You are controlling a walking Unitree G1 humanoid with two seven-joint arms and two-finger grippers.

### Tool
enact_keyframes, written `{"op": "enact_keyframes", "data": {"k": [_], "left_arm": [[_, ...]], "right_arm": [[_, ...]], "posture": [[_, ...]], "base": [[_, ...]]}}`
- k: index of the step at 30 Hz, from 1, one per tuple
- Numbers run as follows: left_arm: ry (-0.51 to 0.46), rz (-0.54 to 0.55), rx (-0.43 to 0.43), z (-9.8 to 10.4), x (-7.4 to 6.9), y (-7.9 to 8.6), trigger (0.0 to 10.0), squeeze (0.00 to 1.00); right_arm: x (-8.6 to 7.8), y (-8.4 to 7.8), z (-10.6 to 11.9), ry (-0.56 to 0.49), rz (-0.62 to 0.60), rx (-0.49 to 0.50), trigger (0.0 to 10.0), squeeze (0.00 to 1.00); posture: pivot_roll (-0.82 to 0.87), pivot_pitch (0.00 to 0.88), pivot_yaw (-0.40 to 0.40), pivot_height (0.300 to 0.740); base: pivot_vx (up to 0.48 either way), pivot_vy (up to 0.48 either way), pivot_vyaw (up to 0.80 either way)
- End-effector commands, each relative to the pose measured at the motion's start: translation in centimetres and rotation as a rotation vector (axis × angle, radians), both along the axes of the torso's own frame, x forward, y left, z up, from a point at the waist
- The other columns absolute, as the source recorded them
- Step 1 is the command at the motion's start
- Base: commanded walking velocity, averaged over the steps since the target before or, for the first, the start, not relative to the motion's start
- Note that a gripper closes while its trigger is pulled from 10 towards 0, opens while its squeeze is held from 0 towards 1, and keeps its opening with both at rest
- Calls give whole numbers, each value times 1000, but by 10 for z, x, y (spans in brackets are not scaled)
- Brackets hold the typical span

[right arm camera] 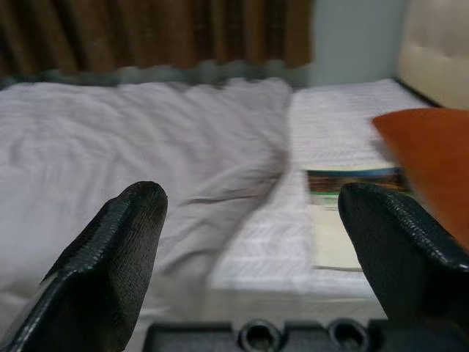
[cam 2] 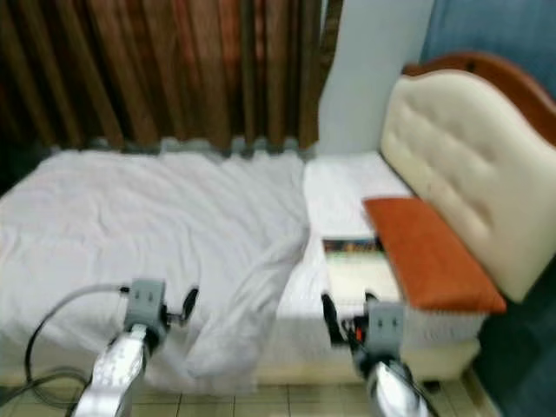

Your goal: Clean up the room

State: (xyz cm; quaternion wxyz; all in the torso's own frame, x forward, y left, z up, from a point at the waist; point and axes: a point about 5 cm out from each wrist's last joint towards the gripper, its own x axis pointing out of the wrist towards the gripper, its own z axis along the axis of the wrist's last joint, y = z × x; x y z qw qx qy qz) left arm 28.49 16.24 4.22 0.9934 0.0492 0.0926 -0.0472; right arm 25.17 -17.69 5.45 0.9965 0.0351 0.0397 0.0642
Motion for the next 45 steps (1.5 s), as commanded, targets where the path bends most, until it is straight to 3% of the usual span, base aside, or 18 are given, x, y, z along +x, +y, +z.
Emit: {"op": "enact_keyframes", "data": {"k": [1, 8, 29, 36, 40, 44, 45], "left_arm": [[-24, -8, -15, 1, -5, -7, 10000, 0], [-30, -31, -33, -1, -6, -11, 10000, 0], [-7, -76, -56, -2, -4, -20, 10000, 0], [8, -93, -46, -2, -1, -25, 10000, 0], [52, -113, -11, -5, 14, -34, 10000, 0], [98, -87, 26, -7, 28, -33, 10000, 0], [113, -83, 41, -8, 32, -32, 10000, 0]], "right_arm": [[1, -7, 3, -9, -8, -22, 10000, 0], [1, -10, 2, 0, 1, -34, 10000, 0], [0, -6, 0, 8, 38, -39, 10000, 0], [-1, -5, -3, 26, 51, -46, 10000, 0], [-8, -5, -3, 34, 57, -42, 10000, 0], [-15, -4, 1, 33, 70, -45, 10000, 0], [-20, -5, 3, 35, 73, -45, 10000, 0]], "posture": [[-17, 0, -40, 740], [-12, 2, -56, 740], [-20, 10, -53, 740], [-28, 15, -49, 740], [-45, 66, -57, 740], [-82, 117, -60, 740], [-117, 174, -65, 740]], "base": [[0, 0, 0], [0, 0, 0], [399, 255, 0], [444, 0, -698], [0, 0, 0], [0, 0, 0], [0, 0, 0]]}}
